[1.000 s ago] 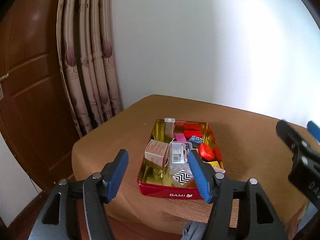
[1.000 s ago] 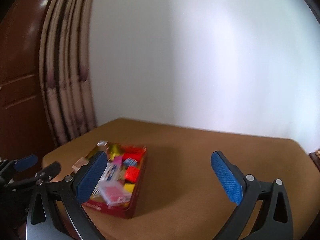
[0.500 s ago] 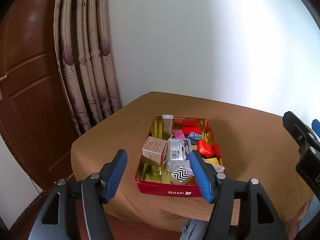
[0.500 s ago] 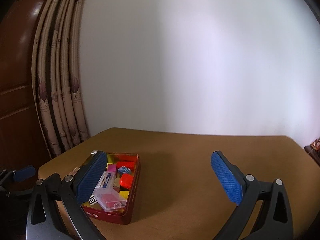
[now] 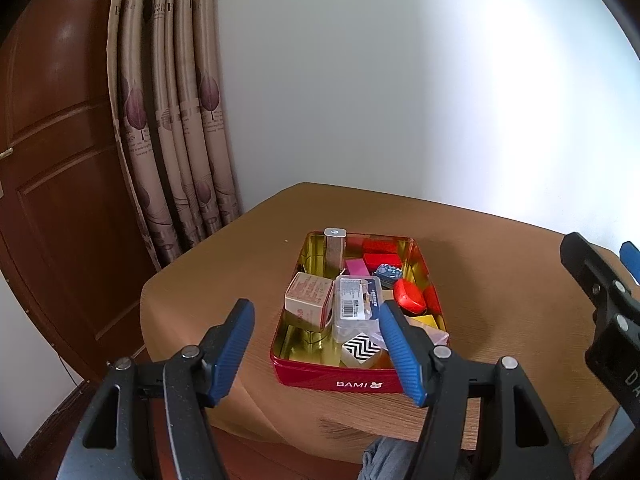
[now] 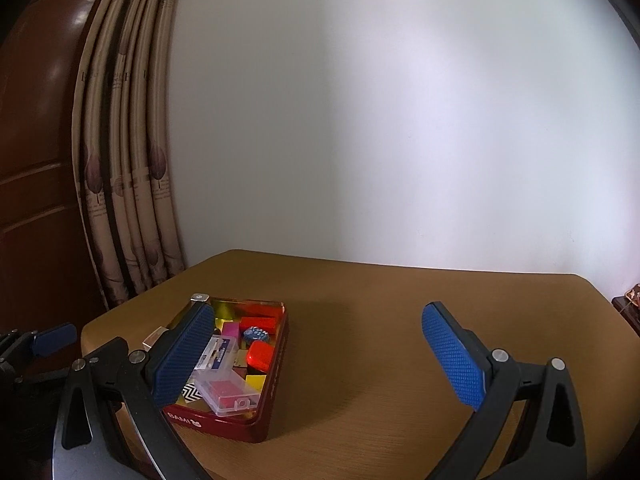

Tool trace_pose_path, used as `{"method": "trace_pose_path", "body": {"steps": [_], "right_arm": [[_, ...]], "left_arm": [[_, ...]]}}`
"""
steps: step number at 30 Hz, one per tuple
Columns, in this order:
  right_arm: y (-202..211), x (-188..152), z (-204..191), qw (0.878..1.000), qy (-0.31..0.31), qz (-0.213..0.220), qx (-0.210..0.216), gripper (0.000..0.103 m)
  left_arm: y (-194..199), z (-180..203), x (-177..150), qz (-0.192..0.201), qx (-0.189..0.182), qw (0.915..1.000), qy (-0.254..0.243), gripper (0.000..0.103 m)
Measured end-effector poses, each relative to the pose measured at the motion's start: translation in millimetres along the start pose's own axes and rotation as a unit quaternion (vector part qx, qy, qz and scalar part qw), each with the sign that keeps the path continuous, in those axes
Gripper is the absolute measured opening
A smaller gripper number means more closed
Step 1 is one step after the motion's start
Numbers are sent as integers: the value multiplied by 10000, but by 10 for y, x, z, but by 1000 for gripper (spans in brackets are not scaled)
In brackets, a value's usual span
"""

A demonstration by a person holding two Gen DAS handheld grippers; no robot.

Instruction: Organize rigid objects

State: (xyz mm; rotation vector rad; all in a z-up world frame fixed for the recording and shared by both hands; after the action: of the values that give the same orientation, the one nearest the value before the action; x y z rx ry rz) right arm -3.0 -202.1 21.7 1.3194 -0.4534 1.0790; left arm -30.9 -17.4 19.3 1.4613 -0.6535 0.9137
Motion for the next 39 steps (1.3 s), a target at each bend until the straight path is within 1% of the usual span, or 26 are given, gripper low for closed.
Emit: {"method": "trace_pose_path", "body": {"steps": [5,15,20,22,23,25,27,30,35,39], "right_arm": [[-20,-6,-1,10000,-2,-65,1,103],[-5,-17,-46,9999,59,-59,62,103],[10,-16,-65,9999,84,-53,73,103],[17,-13,-68,9999,98,-37,71,103],[20,-11,-67,9999,103,-27,74,103],[24,-9,-54,9999,82,-24,79,103],[29,0,-31,10000,49,-19,75,103],[41,17,13,10000,-17,9,74,103],[64,36,30,9999,-44,63,89,103],[48,26,5,9999,-28,20,109,103]], "left_arm": [[10,16,1,6,-16,10000,-25,66],[49,-31,34,-12,-262,9996,123,67],[63,-1,41,-27,-372,9993,34,70],[99,18,46,37,-465,9989,2,72],[114,24,55,77,-468,9989,-17,80],[177,27,70,241,-444,9987,-43,80],[243,12,94,387,-515,9979,-22,80],[296,-18,140,493,-531,9974,45,80],[225,-10,135,302,-508,9983,0,80],[195,18,109,284,-385,9988,-118,80]]}}
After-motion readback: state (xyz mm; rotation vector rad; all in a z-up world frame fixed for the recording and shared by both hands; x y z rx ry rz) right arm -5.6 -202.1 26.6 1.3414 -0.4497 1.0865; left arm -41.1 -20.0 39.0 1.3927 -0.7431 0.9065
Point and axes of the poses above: each gripper's, at about its wrist camera, not at the fingertips, and y roughly against the way its jaws point, z to its right, x to its top, the point moved 3 cm from there along -y, roughly the way its jaws point, and after that the axes turned 8 degrees about y, right-handed, at the moved point
